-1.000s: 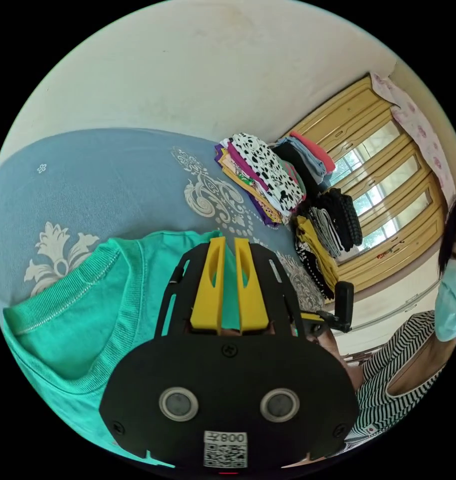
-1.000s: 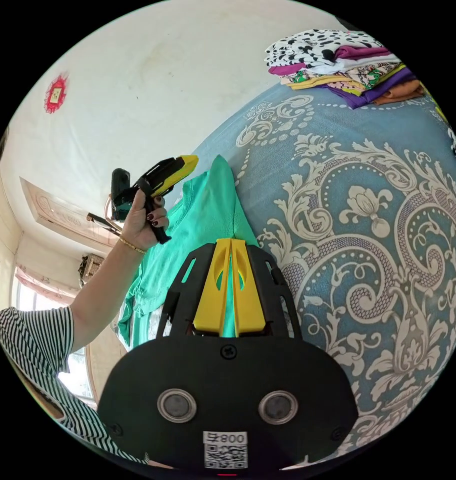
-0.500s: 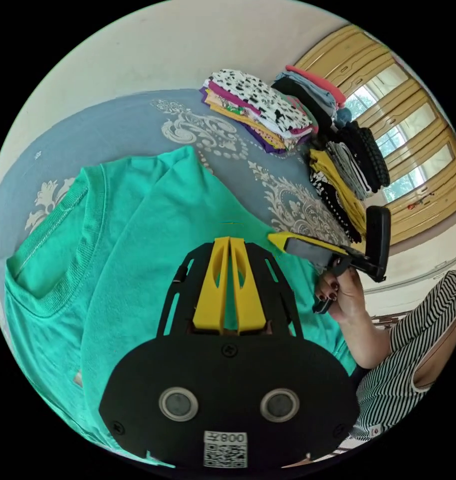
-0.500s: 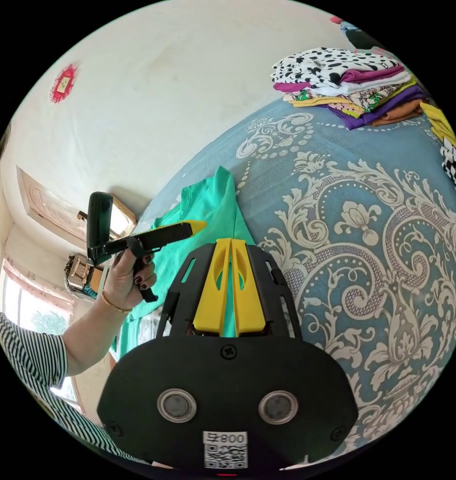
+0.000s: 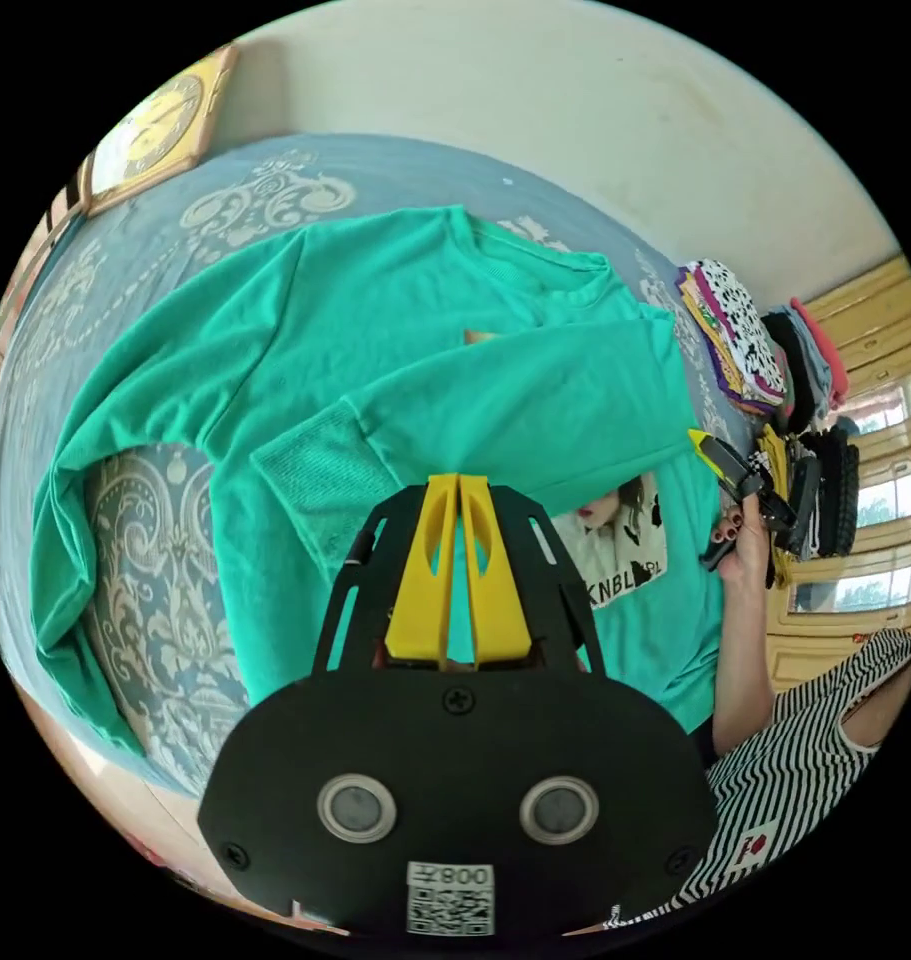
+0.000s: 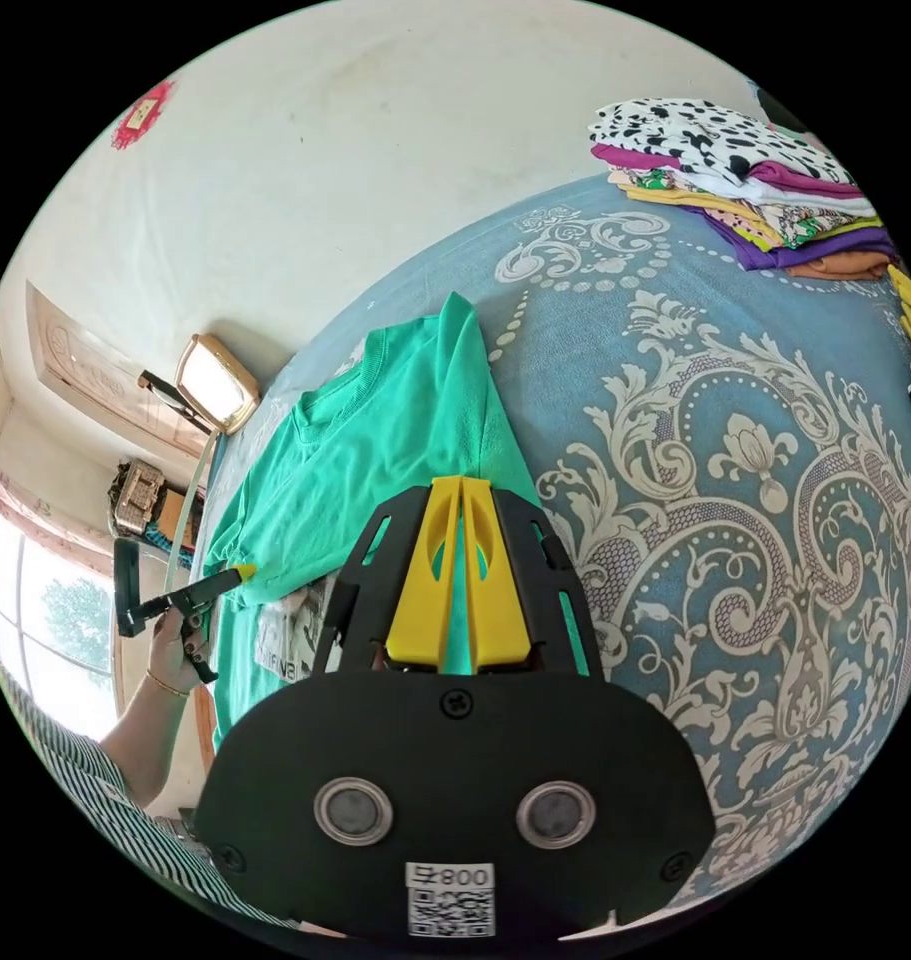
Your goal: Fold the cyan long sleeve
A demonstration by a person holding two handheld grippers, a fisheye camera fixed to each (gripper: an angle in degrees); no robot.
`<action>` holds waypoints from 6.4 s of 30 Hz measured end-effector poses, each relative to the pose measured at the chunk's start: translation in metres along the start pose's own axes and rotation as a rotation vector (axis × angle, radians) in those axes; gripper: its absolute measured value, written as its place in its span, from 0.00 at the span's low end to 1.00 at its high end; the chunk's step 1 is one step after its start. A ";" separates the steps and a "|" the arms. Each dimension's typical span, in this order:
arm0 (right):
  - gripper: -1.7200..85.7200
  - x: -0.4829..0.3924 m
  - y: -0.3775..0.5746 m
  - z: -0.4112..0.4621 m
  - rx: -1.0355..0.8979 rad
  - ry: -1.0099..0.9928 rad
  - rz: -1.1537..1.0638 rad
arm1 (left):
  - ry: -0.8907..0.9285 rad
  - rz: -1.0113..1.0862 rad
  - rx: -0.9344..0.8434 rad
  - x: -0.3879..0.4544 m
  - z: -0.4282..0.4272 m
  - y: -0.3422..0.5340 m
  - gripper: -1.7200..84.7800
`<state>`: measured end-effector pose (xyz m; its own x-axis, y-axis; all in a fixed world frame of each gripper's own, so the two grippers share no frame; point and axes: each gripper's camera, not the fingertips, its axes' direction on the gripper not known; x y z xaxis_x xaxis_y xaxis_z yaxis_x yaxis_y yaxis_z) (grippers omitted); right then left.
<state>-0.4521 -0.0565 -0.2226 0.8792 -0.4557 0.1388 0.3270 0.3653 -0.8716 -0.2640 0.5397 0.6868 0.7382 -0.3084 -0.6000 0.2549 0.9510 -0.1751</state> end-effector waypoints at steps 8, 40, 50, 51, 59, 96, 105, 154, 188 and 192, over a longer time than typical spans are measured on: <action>0.02 -0.068 0.005 -0.005 0.082 0.011 -0.077 | -0.066 -0.113 0.061 -0.098 -0.104 0.096 0.03; 0.05 -0.640 0.024 0.233 -0.639 -0.305 -0.910 | -0.014 -0.683 0.399 -0.498 -0.535 0.496 0.08; 0.10 -0.738 0.026 0.242 -0.706 -0.577 -0.871 | -0.021 -0.370 0.663 -0.445 -0.688 0.538 0.04; 0.10 -0.748 0.024 0.239 -0.707 -0.634 -0.850 | -0.013 -0.341 0.660 -0.436 -0.695 0.539 0.03; 0.12 -0.765 0.028 0.258 -0.811 -0.771 -0.617 | -0.048 -0.243 0.548 -0.398 -0.714 0.547 0.03; 0.14 -0.907 0.135 0.293 -0.935 0.040 -1.335 | -0.117 -0.073 0.271 -0.178 -0.631 0.437 0.03; 0.04 -0.854 0.134 0.294 -0.946 0.060 -1.333 | -0.138 -0.134 0.319 -0.127 -0.613 0.409 0.03; 0.11 -0.043 -0.200 0.004 -0.503 -0.255 -0.382 | 0.210 0.429 0.098 0.361 -0.127 0.097 0.08; 0.05 -0.148 -0.184 0.030 -0.309 -0.091 -0.539 | 0.114 0.012 0.246 0.036 -0.063 0.107 0.07; 0.08 -0.240 -0.205 0.102 -0.367 -0.216 -0.663 | 0.158 -0.237 0.333 -0.088 -0.083 0.127 0.11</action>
<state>-0.6948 0.0612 -0.0295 0.6006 -0.3029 0.7399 0.7050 -0.2358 -0.6688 -0.3477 0.6898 0.6527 0.5373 -0.4851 -0.6899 0.6121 0.7871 -0.0768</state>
